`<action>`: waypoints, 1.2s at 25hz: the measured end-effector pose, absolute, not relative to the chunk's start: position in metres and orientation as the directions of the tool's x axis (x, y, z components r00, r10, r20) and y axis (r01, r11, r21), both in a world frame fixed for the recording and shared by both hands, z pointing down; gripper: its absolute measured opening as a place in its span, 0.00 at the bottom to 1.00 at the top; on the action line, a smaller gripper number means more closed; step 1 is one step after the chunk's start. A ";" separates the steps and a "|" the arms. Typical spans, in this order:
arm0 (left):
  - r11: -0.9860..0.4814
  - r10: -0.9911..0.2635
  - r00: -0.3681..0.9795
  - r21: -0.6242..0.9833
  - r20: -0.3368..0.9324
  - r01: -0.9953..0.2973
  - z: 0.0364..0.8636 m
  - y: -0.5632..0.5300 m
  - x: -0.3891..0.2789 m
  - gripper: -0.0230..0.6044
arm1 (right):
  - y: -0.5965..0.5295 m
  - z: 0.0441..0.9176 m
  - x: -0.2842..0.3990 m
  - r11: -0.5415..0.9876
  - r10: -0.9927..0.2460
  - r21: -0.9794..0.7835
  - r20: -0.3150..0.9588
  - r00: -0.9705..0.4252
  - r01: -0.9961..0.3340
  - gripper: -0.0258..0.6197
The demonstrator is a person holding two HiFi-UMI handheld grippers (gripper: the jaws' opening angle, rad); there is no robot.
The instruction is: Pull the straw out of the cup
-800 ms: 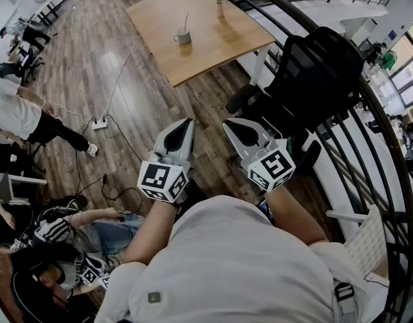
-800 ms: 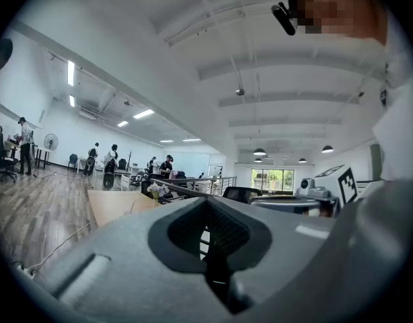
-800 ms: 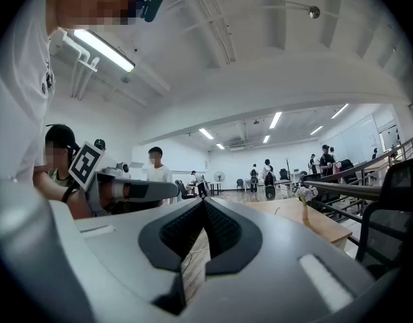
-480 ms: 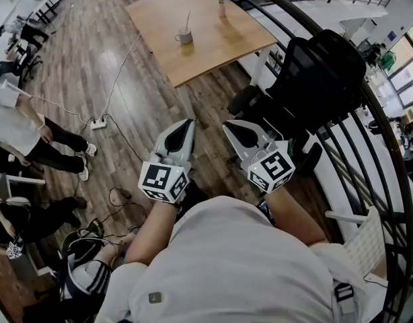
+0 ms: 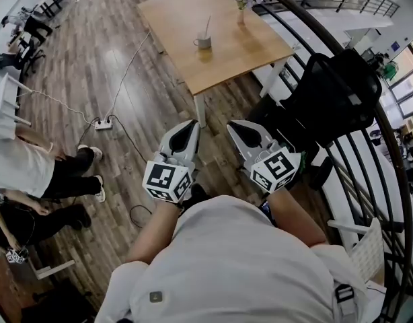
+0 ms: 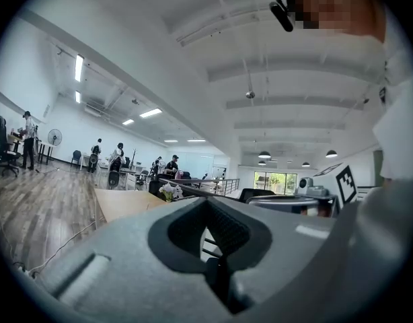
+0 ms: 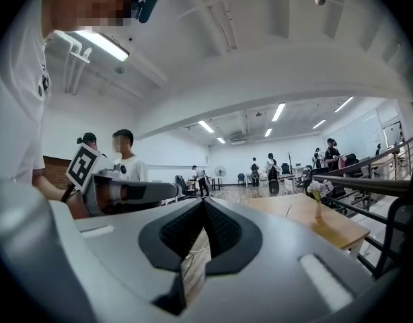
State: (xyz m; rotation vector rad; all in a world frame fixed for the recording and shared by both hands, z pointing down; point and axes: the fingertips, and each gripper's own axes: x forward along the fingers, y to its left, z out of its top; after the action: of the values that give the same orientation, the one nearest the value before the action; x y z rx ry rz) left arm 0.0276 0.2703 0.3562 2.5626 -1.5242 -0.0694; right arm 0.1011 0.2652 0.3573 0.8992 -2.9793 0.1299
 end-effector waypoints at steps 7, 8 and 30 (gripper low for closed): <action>-0.497 -0.861 0.507 0.142 0.045 -0.856 0.356 0.250 -0.047 0.04 | 0.235 0.363 0.017 0.827 -0.553 -0.087 0.059 -0.831 -0.556 0.05; -0.494 -0.862 0.505 0.143 0.048 -0.858 0.356 0.246 -0.057 0.04 | 0.231 0.364 0.009 0.825 -0.554 -0.092 0.062 -0.830 -0.558 0.05; -0.409 -0.897 0.428 0.165 0.107 -0.898 0.392 0.053 -0.102 0.04 | 0.027 0.408 -0.040 0.867 -0.454 -0.180 0.102 -0.885 -0.465 0.05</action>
State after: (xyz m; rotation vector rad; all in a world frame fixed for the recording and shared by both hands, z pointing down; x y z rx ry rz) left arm -0.1018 0.0533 0.3924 2.4823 -1.5816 0.0025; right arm -0.0403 0.0272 0.4076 0.7345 -2.9807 0.3095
